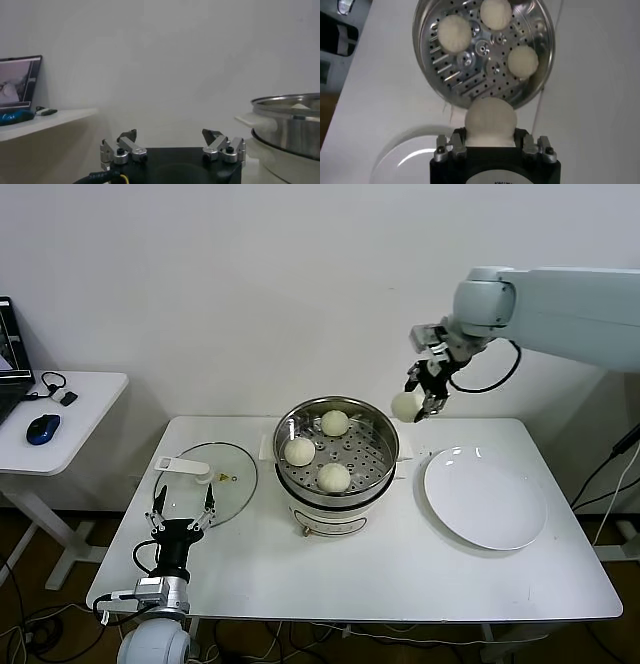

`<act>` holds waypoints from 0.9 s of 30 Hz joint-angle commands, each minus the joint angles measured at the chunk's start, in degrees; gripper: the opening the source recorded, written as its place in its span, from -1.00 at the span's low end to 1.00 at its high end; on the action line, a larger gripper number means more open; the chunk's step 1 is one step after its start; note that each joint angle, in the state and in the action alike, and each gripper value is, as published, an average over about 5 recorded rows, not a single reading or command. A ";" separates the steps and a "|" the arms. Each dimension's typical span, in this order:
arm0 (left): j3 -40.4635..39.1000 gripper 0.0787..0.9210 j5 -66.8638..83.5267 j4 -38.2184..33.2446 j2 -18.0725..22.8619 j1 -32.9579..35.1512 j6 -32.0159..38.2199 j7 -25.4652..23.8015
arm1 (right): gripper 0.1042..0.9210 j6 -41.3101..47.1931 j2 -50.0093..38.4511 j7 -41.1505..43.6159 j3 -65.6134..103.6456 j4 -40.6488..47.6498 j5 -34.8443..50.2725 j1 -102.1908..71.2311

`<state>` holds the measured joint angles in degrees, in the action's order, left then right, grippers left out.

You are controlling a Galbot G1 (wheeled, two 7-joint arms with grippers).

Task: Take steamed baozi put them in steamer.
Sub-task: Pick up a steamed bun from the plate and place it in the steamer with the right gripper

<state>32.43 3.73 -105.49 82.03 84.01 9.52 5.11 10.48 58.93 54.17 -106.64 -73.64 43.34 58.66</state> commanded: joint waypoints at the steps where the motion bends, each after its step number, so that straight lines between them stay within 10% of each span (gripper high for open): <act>1: -0.05 0.77 0.06 0.56 0.17 -0.12 -0.09 -0.06 | 0.28 4.29 4.64 -4.28 5.29 0.22 0.64 -10.21; 27: 0.05 0.77 -0.09 0.91 0.16 0.73 0.76 0.03 | 0.28 5.64 4.38 -8.18 12.54 6.59 -6.37 -22.71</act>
<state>32.44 3.65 -104.68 82.26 84.68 10.09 5.11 15.69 62.74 46.92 -96.62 -68.95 39.27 40.45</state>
